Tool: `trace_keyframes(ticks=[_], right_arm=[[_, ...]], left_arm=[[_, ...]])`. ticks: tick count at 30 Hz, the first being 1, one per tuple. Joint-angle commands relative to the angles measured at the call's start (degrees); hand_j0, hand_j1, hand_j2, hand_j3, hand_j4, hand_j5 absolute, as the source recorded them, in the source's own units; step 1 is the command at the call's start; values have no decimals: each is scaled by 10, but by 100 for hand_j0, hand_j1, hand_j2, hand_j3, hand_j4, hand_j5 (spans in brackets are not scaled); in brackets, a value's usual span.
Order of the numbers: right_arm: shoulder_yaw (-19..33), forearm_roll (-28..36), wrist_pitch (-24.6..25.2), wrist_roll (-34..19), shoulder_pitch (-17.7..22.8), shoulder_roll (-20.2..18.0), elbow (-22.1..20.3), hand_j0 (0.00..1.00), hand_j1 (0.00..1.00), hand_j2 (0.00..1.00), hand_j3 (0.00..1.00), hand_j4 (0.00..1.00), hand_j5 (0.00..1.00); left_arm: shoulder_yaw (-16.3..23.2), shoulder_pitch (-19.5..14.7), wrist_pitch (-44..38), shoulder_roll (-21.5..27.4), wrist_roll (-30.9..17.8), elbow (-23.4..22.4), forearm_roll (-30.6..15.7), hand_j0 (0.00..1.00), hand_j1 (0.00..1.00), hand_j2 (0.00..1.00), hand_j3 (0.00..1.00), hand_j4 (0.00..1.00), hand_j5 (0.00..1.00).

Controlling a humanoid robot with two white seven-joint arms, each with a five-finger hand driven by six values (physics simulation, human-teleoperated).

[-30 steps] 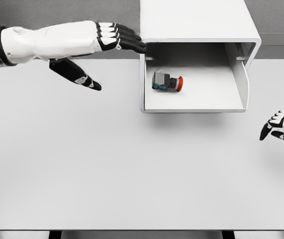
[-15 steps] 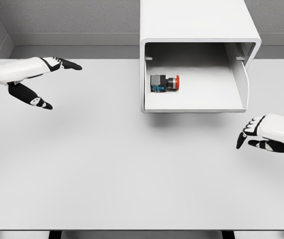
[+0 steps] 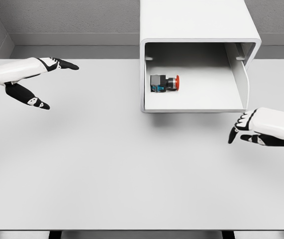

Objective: Slide open multi-storey tabletop storage cabinets and put open load switch and slide close multi-storey tabletop storage cabinets

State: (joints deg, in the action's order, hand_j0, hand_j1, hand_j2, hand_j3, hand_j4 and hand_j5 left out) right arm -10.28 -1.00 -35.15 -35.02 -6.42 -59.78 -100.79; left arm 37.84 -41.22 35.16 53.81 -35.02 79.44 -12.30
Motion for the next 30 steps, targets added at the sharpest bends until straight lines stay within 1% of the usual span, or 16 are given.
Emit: trace_keyframes(ticks=[1, 6, 10, 12, 15, 17, 19, 21, 23, 25, 28, 30], right_arm=[[-13, 3, 1, 0, -1, 0, 0, 50, 50, 50, 50, 50, 50], [-35, 4, 1, 0, -33, 5, 1, 50, 50, 50, 50, 50, 50], [-39, 4, 1, 0, -51, 11, 2, 50, 50, 50, 50, 50, 50], [-54, 2, 1, 0, -64, 14, 6, 50, 50, 50, 50, 50, 50], [-63, -8, 1, 0, -71, 18, 10, 50, 50, 50, 50, 50, 50], [-81, -11, 1, 0, -85, 22, 19, 50, 50, 50, 50, 50, 50], [-81, -11, 1, 0, -91, 25, 20, 50, 50, 50, 50, 50, 50], [-87, -15, 1, 0, -100, 29, 27, 50, 50, 50, 50, 50, 50], [-108, -16, 1, 0, -119, 35, 36, 51, 51, 51, 51, 51, 51], [-109, -16, 1, 0, -131, 41, 49, 53, 53, 53, 53, 53, 53], [-122, -17, 1, 0, -152, 53, 66, 53, 53, 53, 53, 53, 53], [-139, -17, 1, 0, -178, 65, 87, 53, 53, 53, 53, 53, 53]], left_arm=[[0, 0, -2, 1, 0, 0, -4, 100, 100, 100, 100, 100, 100], [0, 0, -2, 1, 0, 0, -4, 100, 100, 100, 100, 100, 100], [0, 0, -2, 1, 0, 0, -4, 100, 100, 100, 100, 100, 100], [0, 1, -2, 1, 0, 0, -4, 100, 100, 100, 100, 100, 100], [0, 1, -2, 1, 0, 0, -4, 100, 100, 100, 100, 100, 100], [0, 0, -2, 1, 0, 0, -4, 100, 100, 100, 100, 100, 100], [0, 1, -2, 1, 0, 0, -4, 100, 100, 100, 100, 100, 100], [0, 0, -2, 1, 0, 0, -4, 100, 100, 100, 100, 100, 100], [0, 0, -2, 1, 0, 0, -4, 100, 100, 100, 100, 100, 100], [0, 1, -2, 1, 0, 0, -4, 100, 100, 100, 100, 100, 100], [0, 1, -2, 1, 0, 0, -4, 100, 100, 100, 100, 100, 100], [0, 1, -2, 1, 0, 0, -4, 100, 100, 100, 100, 100, 100]])
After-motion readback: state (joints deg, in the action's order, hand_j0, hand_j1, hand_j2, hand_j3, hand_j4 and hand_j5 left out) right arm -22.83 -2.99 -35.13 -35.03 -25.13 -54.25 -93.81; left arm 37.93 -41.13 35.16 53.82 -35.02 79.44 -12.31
